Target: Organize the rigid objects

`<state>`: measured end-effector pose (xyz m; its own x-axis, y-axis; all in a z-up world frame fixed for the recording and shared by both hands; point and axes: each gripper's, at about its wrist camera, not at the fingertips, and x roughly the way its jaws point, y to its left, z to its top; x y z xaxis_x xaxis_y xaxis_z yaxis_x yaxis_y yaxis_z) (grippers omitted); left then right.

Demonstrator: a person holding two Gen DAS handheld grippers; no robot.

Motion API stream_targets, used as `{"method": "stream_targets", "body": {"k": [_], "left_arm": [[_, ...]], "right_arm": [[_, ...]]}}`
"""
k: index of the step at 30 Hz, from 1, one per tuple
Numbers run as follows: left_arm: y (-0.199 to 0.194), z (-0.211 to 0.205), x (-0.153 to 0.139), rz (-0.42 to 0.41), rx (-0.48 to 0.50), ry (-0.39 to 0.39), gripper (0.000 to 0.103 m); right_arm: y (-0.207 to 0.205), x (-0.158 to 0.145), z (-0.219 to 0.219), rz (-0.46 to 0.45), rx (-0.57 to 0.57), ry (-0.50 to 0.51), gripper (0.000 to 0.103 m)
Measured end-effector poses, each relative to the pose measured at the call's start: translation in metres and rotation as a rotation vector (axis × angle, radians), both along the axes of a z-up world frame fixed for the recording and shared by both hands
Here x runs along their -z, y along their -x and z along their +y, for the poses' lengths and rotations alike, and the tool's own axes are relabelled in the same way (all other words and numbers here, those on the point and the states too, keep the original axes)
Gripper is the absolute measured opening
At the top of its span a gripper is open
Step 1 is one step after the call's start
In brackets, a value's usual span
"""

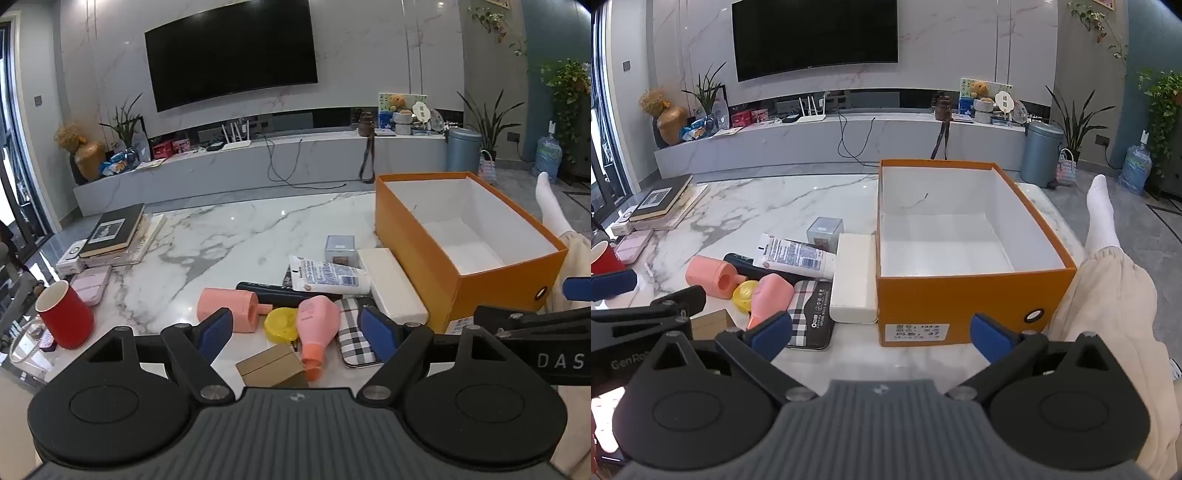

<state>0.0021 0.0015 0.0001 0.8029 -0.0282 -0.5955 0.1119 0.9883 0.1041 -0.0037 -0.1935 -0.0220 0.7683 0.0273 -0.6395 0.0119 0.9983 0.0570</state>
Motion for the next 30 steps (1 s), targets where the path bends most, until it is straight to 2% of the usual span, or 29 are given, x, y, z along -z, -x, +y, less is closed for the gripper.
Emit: {"method": "stream_targets", "body": {"k": [1,2,12,30], "left_arm": [[0.004,0.005,-0.001,-0.021,-0.002,0.018,0.092],[0.000,0.008,0.000,-0.007,-0.002,0.030,0.092],[0.007,0.003,-0.003,-0.022,-0.010,0.003,0.092],[0.009,0.009,-0.007,-0.022,-0.033,0.024,0.092]], "right_arm": [[0.000,0.000,0.000,-0.001,0.002,-0.002,0.101],[0.000,0.000,0.000,0.009,-0.004,0.003,0.101],[0.002,-0.001,-0.001,0.000,-0.004,0.004,0.101],[0.001,-0.002,0.004,0.002,-0.008,0.019,0.101]]}}
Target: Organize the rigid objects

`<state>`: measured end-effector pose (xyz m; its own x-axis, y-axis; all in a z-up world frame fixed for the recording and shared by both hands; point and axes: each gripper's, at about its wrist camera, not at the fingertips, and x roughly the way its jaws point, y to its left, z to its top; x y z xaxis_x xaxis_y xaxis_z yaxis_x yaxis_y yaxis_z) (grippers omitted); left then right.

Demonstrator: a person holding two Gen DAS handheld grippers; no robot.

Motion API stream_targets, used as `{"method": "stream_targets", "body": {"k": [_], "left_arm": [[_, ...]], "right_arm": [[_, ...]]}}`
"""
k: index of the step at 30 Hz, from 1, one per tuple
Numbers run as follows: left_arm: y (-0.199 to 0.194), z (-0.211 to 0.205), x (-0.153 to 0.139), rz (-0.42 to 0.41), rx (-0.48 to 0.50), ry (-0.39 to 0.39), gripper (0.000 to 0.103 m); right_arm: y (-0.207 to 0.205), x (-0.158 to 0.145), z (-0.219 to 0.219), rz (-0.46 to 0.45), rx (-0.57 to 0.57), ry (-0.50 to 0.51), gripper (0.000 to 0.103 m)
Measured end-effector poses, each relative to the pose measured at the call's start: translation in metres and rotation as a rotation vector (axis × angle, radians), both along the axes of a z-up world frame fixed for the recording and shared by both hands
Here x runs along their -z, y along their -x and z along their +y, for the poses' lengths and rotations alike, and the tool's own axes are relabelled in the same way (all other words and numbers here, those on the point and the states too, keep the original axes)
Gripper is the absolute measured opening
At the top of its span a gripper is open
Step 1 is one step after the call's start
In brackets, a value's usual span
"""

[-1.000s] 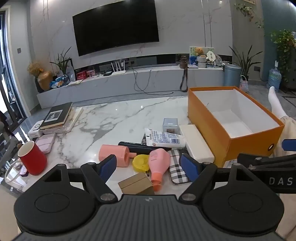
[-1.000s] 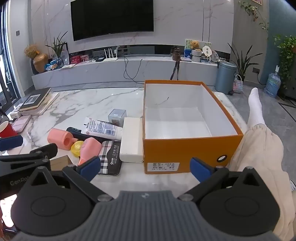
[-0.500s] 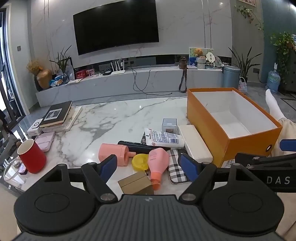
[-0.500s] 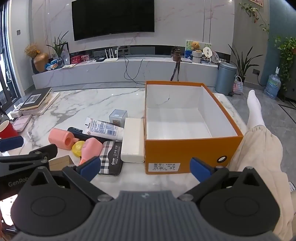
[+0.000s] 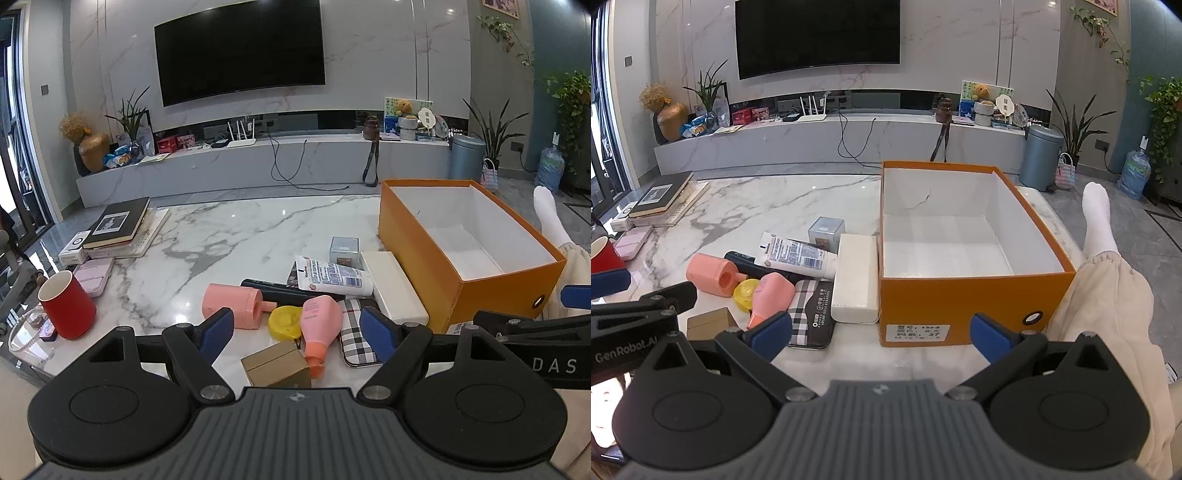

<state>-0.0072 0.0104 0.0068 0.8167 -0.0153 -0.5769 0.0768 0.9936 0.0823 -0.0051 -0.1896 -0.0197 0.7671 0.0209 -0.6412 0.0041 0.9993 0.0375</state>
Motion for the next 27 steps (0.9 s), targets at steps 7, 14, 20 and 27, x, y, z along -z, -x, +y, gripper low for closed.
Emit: {"method": "stream_targets", "body": {"k": [7,14,20,27], "left_arm": [[-0.0002,0.0007,-0.0017,-0.005,-0.001,0.002,0.092],[0.0001,0.0007,-0.0042,-0.012,-0.008,-0.005,0.092],[0.0004,0.0011,-0.0039,-0.016,-0.010,-0.001,0.092],[0.0013,0.0015,-0.0018,-0.011,-0.006,0.001,0.092]], "right_arm": [[0.0003,-0.0002,-0.0005,-0.001,-0.001,0.000,0.101],[0.0008,0.0000,0.0004,0.001,0.000,0.001,0.101],[0.0003,0.0003,0.0005,0.004,0.000,0.001,0.101],[0.0001,0.0004,0.0006,0.008,0.000,-0.001,0.101]]}}
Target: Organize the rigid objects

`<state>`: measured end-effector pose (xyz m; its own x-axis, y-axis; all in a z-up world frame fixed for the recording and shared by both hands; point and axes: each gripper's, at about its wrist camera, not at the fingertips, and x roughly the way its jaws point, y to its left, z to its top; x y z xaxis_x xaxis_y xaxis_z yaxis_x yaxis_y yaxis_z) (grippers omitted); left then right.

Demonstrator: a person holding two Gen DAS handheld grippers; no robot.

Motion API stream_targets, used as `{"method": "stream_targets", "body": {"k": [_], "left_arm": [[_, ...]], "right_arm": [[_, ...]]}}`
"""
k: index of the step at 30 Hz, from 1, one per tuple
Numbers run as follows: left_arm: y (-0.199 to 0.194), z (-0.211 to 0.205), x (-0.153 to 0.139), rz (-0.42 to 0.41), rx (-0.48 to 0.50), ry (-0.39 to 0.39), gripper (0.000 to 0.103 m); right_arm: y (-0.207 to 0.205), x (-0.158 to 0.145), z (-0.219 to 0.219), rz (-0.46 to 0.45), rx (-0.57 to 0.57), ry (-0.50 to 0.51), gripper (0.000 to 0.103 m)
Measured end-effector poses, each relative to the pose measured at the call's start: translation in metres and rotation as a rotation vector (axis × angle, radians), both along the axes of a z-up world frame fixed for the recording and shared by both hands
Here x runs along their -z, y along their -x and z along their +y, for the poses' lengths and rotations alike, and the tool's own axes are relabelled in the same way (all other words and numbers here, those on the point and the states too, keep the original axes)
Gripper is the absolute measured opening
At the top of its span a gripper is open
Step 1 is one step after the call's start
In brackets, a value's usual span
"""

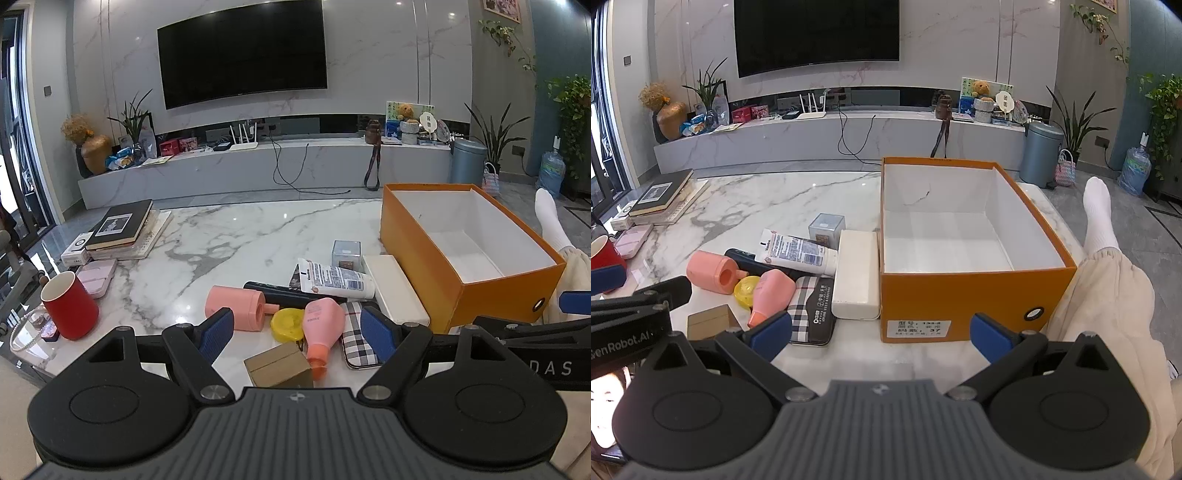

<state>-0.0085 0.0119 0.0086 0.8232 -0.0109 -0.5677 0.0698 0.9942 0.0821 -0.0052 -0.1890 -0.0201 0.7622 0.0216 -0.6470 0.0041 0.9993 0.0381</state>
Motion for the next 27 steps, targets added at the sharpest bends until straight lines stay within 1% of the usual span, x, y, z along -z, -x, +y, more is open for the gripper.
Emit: {"method": "stream_targets", "body": {"k": [8,13,16,18,20,22,23,24,25,27], "left_arm": [[-0.002,0.002,0.006,0.014,0.006,0.007,0.092],[-0.006,0.008,0.008,0.034,0.009,0.017,0.092],[-0.010,0.014,0.010,0.069,0.031,0.020,0.087],[-0.014,0.019,0.013,0.100,0.053,0.043,0.085],[-0.018,0.026,0.015,0.147,0.095,0.068,0.080],[-0.024,0.033,0.018,0.189,0.145,0.068,0.077],[-0.027,0.035,0.020,0.209,0.162,0.056,0.075],[-0.030,0.039,0.022,0.225,0.171,0.046,0.074],[-0.033,0.042,0.024,0.239,0.179,0.040,0.074],[-0.040,0.049,0.026,0.277,0.181,0.051,0.074]], "right_arm": [[-0.004,0.002,0.002,0.016,-0.005,0.002,0.101],[-0.009,0.008,0.002,0.024,-0.014,-0.014,0.101],[-0.011,0.014,0.002,0.020,-0.042,-0.047,0.101],[-0.015,0.016,0.005,0.023,-0.055,-0.048,0.101],[-0.019,0.017,0.008,0.033,-0.077,-0.056,0.101],[-0.023,0.017,0.011,0.041,-0.106,-0.083,0.100],[-0.025,0.017,0.013,0.045,-0.119,-0.089,0.096],[-0.028,0.018,0.016,0.050,-0.135,-0.086,0.089],[-0.031,0.020,0.020,0.056,-0.149,-0.078,0.086],[-0.037,0.023,0.027,0.071,-0.179,-0.074,0.077]]}}
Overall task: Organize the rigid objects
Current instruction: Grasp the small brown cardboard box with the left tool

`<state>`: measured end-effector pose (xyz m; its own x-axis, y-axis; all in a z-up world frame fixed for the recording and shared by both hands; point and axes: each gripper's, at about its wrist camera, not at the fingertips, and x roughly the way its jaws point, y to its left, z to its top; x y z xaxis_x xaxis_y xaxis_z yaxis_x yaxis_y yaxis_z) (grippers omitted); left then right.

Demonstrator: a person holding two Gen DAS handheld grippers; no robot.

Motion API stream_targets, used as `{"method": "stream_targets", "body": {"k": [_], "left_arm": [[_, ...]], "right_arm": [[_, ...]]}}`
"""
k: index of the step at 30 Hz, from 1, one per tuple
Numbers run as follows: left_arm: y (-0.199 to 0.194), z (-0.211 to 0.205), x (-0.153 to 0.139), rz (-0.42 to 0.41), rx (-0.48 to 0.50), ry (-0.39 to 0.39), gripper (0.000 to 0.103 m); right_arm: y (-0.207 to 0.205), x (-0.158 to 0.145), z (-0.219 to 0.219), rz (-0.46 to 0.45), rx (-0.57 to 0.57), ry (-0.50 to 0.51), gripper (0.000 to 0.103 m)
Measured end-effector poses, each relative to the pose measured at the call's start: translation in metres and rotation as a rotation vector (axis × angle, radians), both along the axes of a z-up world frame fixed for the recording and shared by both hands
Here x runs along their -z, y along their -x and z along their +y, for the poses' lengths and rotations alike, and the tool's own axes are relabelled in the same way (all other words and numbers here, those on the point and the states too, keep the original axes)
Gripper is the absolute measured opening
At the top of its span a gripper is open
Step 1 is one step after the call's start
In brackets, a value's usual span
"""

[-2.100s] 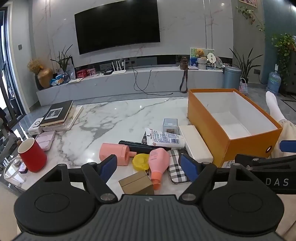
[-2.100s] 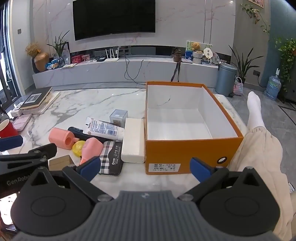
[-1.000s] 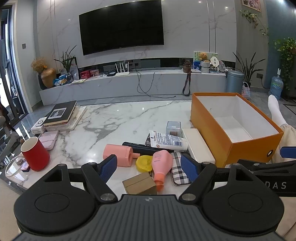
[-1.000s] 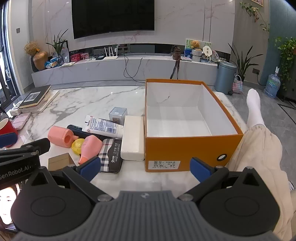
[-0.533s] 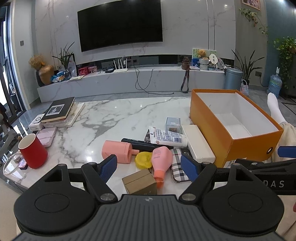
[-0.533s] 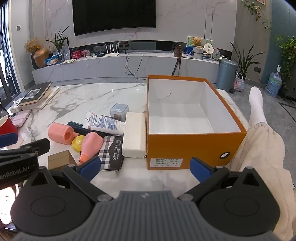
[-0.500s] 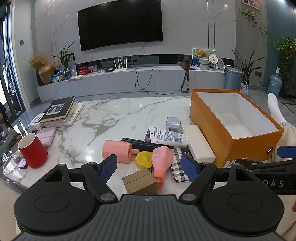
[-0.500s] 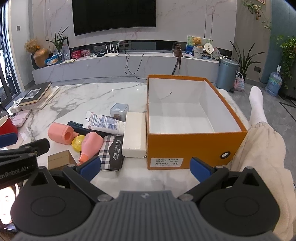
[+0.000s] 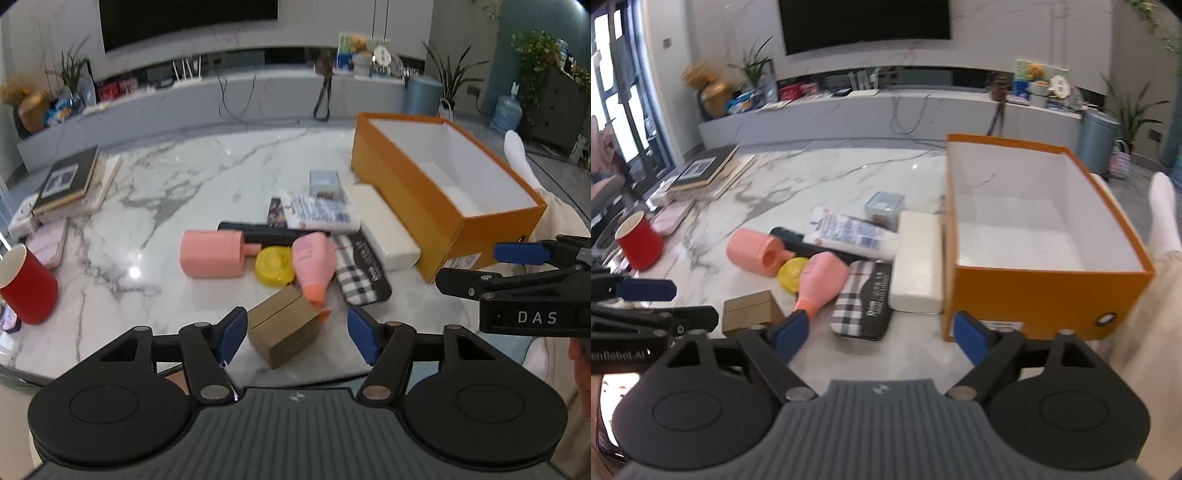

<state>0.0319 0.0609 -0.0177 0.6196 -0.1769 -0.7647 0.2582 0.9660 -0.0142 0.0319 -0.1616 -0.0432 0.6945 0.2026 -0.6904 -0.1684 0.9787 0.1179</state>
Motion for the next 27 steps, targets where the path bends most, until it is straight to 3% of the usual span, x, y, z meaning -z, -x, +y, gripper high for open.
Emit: {"method": "stream_targets", "body": {"k": [4,6,8,16,21,27], "left_arm": [[-0.019,0.017,0.005,0.107,-0.062,0.096,0.075],[-0.028,0.018,0.008,0.133,-0.068,0.098,0.077],[-0.038,0.015,0.011,0.146,-0.019,0.057,0.084],[-0.067,0.001,0.029,0.215,0.298,-0.131,0.088],[-0.081,-0.012,0.045,0.264,0.425,-0.193,0.087],[-0.095,-0.019,0.064,0.320,0.450,-0.225,0.071]], "right_arm": [[-0.014,0.009,0.010,0.034,-0.050,-0.008,0.064],[-0.022,0.016,0.016,0.057,-0.079,-0.008,0.055],[-0.030,0.023,0.022,0.079,-0.103,-0.010,0.052],[-0.058,0.045,0.036,0.158,-0.163,-0.038,0.042],[-0.071,0.057,0.042,0.207,-0.195,-0.075,0.038],[-0.079,0.071,0.049,0.259,-0.214,-0.098,0.031]]}}
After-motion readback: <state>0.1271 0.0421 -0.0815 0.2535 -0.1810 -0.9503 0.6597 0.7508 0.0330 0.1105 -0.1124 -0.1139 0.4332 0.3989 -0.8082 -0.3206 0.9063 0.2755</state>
